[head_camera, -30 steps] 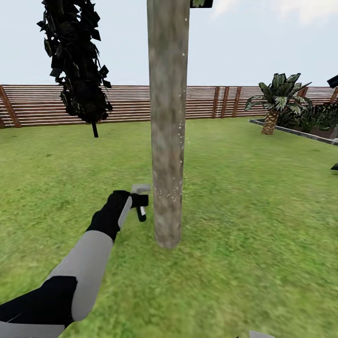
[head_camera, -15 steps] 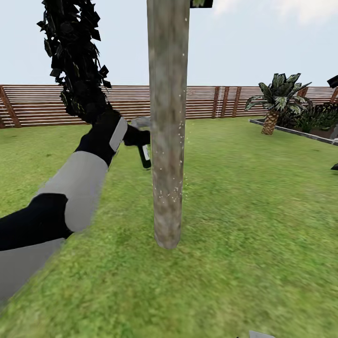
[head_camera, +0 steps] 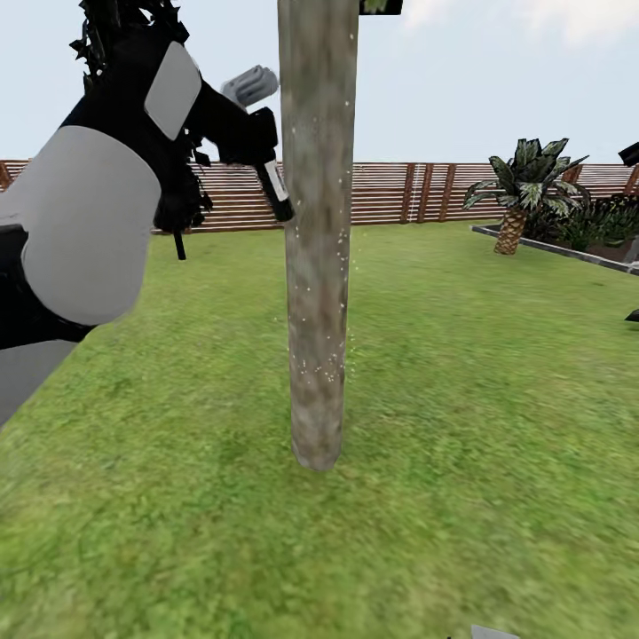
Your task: In the garden, pick up the pesticide atomizer on the floor and spray pesticide onto both trees until each tree trunk is fully covered.
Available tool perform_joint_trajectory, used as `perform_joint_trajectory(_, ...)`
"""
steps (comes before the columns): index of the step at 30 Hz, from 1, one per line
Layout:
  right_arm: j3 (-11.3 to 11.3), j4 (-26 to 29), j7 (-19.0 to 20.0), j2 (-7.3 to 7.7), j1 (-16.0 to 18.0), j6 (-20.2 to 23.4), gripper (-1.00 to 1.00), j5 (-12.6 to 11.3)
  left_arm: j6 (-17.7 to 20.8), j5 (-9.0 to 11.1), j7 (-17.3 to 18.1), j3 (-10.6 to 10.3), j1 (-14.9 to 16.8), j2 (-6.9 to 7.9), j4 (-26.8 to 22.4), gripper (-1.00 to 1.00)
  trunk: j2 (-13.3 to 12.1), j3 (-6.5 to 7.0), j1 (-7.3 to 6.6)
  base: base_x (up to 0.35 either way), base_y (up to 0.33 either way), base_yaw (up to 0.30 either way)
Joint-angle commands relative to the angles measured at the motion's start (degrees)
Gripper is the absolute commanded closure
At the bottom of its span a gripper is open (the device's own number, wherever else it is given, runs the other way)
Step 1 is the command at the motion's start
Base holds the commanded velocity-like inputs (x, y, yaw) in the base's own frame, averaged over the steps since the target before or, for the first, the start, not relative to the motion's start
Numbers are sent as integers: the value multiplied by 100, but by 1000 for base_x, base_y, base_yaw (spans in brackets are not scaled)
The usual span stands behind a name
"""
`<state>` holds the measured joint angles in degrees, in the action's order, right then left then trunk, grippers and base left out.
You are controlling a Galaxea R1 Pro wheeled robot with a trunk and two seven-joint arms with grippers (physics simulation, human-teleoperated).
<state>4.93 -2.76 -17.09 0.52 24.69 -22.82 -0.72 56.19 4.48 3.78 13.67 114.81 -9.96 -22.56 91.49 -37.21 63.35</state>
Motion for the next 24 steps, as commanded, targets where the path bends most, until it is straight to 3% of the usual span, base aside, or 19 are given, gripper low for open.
perform_joint_trajectory(1,44,-23,18,1,8,-56,-100,-7,23,11,-9,113,14,-3,-3,100,3,-6,0,0,0,0)
perform_joint_trajectory(6,44,-23,17,1,9,-56,-100,-7,23,17,-9,264,30,-3,49,100,3,-6,0,0,0,0)
perform_joint_trajectory(16,44,-24,21,1,8,-56,-100,-7,-2,21,-4,341,29,-3,1128,100,3,-6,0,0,0,0)
perform_joint_trajectory(20,40,-28,20,1,8,-56,-100,-7,-37,21,432,325,31,-3,1603,100,3,-6,0,0,0,0)
perform_joint_trajectory(22,41,-28,21,1,9,-56,-100,-7,-41,24,506,299,31,-3,1445,100,3,-6,0,0,0,0)
perform_joint_trajectory(24,41,-29,18,1,9,-56,-100,-7,-27,21,535,283,30,-3,797,100,3,-6,0,0,0,0)
